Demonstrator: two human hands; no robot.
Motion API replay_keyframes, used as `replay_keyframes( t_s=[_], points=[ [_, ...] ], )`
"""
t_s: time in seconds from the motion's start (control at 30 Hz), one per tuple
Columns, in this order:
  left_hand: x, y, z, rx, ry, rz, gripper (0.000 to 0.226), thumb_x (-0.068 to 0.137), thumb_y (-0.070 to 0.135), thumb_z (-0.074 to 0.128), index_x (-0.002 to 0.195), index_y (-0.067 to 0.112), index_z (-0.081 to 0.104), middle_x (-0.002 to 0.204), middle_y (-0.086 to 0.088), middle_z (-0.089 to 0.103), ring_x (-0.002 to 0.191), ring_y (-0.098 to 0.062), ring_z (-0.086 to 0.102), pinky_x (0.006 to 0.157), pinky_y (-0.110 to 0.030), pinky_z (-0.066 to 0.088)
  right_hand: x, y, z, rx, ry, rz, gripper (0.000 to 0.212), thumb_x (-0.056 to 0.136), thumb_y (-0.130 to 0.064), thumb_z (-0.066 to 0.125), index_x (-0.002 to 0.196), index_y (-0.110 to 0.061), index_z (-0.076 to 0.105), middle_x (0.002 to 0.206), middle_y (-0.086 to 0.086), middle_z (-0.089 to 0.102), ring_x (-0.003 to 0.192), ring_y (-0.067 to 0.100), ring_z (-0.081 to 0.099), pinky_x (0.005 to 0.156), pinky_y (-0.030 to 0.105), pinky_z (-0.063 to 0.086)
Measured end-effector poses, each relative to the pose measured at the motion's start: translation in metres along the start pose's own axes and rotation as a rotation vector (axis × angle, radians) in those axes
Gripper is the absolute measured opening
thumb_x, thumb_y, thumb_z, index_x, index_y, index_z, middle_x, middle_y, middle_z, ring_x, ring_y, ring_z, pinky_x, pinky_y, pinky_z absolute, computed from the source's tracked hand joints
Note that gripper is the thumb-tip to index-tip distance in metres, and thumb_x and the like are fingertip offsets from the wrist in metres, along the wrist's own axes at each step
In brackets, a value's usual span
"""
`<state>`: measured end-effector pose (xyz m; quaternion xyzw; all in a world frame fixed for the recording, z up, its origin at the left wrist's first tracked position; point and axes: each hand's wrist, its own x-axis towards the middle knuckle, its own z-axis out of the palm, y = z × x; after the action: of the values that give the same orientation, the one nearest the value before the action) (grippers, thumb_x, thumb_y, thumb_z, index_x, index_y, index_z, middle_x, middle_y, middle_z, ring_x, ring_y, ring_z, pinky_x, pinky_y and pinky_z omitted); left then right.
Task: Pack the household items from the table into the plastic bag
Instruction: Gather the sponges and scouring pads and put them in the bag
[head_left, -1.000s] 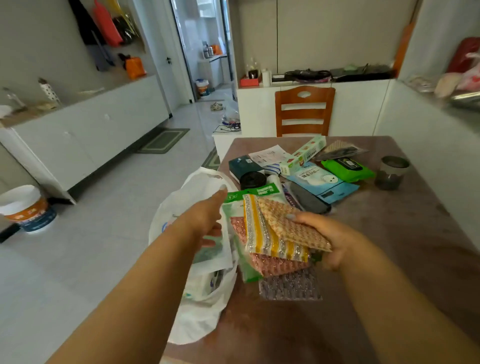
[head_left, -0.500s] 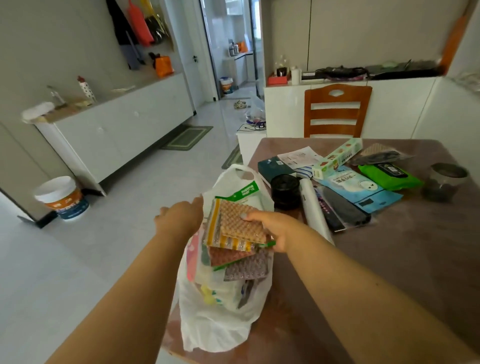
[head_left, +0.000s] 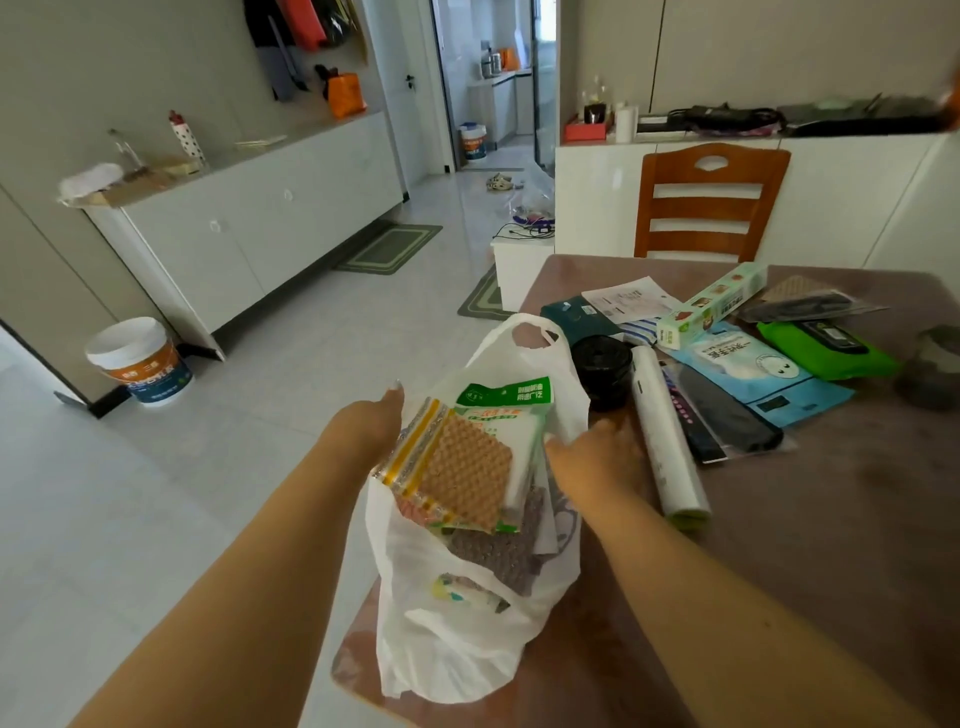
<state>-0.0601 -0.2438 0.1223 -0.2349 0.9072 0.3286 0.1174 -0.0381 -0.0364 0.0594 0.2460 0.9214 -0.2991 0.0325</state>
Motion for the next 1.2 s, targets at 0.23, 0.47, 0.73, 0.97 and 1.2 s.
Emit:
replay_keyframes(
  t_s=[0.23,0.47,0.73,0.97,1.2],
  points=[
    [-0.005,0.003,-0.005,-0.005,0.061,0.021,0.075,0.099,0.056,0.025,0.123,-0.005,0.061,0.137,-0.022,0.055,0.126,-0.039,0.049,0.11,-0.045,0.034,0.003,-0.008,-0.012,0.304,-0.004,-0.138,0.021,0.097,-0.021,0.04,0.096,-0.011,0.059,0.082,0.004,0.053,0.082,0.026,0.052,0.069,0.029,0.038],
    [-0.015,0.017,-0.017,0.042,0.109,0.105,0.076,0.099,0.055,0.024,0.107,-0.008,0.067,0.123,-0.024,0.061,0.116,-0.039,0.054,0.103,-0.043,0.037,0.008,-0.005,-0.019,0.285,0.025,-0.213,0.025,0.096,-0.023,0.04,0.074,-0.015,0.049,0.067,-0.001,0.045,0.073,0.023,0.049,0.061,0.029,0.036],
    [-0.031,0.029,-0.011,0.124,0.006,0.137,0.071,0.099,0.056,0.027,0.112,-0.001,0.067,0.127,-0.018,0.061,0.116,-0.034,0.056,0.105,-0.044,0.037,0.015,0.019,-0.018,0.23,-0.047,-0.078,0.036,0.094,-0.036,0.046,0.064,-0.018,0.044,0.064,0.002,0.044,0.057,0.015,0.043,0.049,0.026,0.028],
    [-0.06,0.092,-0.005,0.198,0.014,0.343,0.066,0.097,0.057,0.031,0.121,0.006,0.064,0.128,-0.013,0.061,0.11,-0.029,0.058,0.097,-0.039,0.038,0.025,0.032,-0.037,0.204,0.05,-0.015,0.048,0.097,-0.054,0.03,0.09,-0.013,0.053,0.083,0.006,0.054,0.067,0.014,0.049,0.063,0.027,0.037],
    [-0.08,0.173,0.083,0.067,-0.305,0.412,0.046,0.097,0.04,0.048,0.124,0.004,0.06,0.126,-0.014,0.063,0.113,-0.031,0.061,0.1,-0.039,0.049,0.066,0.084,-0.057,0.307,0.012,0.114,0.056,0.095,-0.049,0.036,0.121,-0.004,0.058,0.12,0.019,0.061,0.103,0.035,0.059,0.076,0.032,0.042]
  ],
)
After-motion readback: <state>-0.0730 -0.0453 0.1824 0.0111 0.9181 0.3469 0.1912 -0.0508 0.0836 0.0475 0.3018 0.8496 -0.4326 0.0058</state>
